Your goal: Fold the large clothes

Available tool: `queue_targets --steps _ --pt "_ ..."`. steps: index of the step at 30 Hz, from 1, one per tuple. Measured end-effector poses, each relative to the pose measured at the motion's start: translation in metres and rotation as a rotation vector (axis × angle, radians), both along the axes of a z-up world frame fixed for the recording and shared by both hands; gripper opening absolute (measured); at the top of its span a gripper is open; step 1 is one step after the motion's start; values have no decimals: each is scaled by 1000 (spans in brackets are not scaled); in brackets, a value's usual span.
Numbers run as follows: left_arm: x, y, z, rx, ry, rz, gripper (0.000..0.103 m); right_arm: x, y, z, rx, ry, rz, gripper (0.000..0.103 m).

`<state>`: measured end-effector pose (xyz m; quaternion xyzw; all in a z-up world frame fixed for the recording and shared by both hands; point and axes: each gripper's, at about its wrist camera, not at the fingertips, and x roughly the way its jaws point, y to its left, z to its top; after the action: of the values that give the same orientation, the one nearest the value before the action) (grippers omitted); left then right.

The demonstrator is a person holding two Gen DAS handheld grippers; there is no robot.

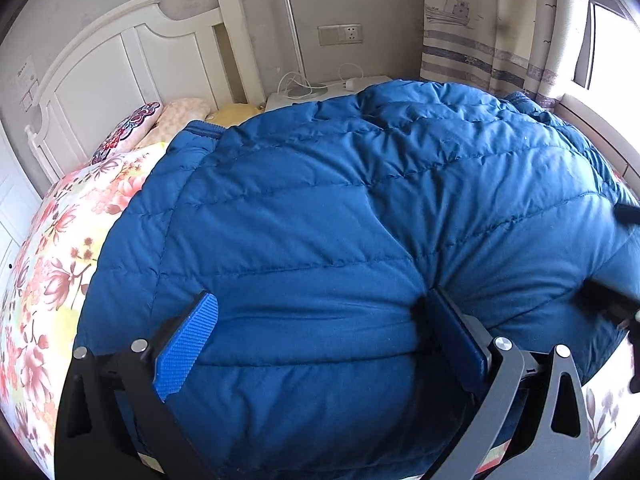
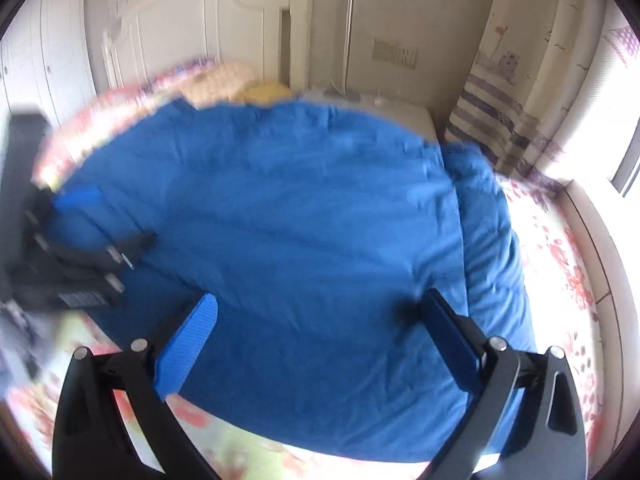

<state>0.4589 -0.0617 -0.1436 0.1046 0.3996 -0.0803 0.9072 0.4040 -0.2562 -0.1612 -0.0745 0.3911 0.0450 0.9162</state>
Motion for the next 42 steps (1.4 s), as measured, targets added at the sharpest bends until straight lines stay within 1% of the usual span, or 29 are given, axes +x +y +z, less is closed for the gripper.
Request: queue_targets --steps 2,7,11,14,18,20,21,24,26,27,29,31,33,34,36,38,39,41,42 --pt "1 0 0 2 5 1 99 -2 -4 -8 19 -21 16 101" --pt "2 1 -1 -4 10 1 99 -2 -4 -7 16 -21 1 101" --pt "2 1 -2 -6 6 4 99 -11 -7 -11 14 -48 2 101" --pt "0 2 -1 -6 -2 10 99 -19 -12 -3 35 -44 -30 101" --pt "-12 4 3 -12 -14 23 99 -37 -19 4 35 -79 -48 101" --pt "-16 4 3 -10 -20 20 99 -37 -30 -5 55 -53 -55 101" --pt "-17 3 2 -4 -23 15 99 -36 -38 -11 85 -44 -53 101" --pt "-14 4 1 -3 -16 12 99 -40 -44 -9 123 -37 -66 101" --pt "-12 4 0 -2 -12 11 99 -51 -50 -1 183 -46 -69 101" --pt "-12 4 -1 0 -10 10 99 -62 -57 2 255 -54 -72 101" --pt "-11 4 -1 2 -8 8 99 -78 -69 1 345 -53 -87 101" --pt "-9 3 -2 6 -5 5 99 -96 -87 -7 487 -33 -132 101" --pt "-8 1 -3 11 -1 8 99 -106 -107 -22 626 2 -192 101" --pt "-8 0 -3 13 0 9 99 -108 -112 -28 668 15 -212 101" --pt "-8 0 -4 18 -3 7 99 -107 -121 -41 720 32 -253 101" --pt "-9 0 -4 20 -8 0 99 -102 -124 -45 770 0 -264 101" --pt "-9 0 -5 22 -11 -8 99 -95 -125 -45 801 -13 -272 101" --pt "-9 0 -6 29 -7 -27 99 -79 -120 -43 818 -28 -268 101" --pt "-8 0 -7 31 -2 -34 99 -63 -113 -42 823 -45 -268 101"
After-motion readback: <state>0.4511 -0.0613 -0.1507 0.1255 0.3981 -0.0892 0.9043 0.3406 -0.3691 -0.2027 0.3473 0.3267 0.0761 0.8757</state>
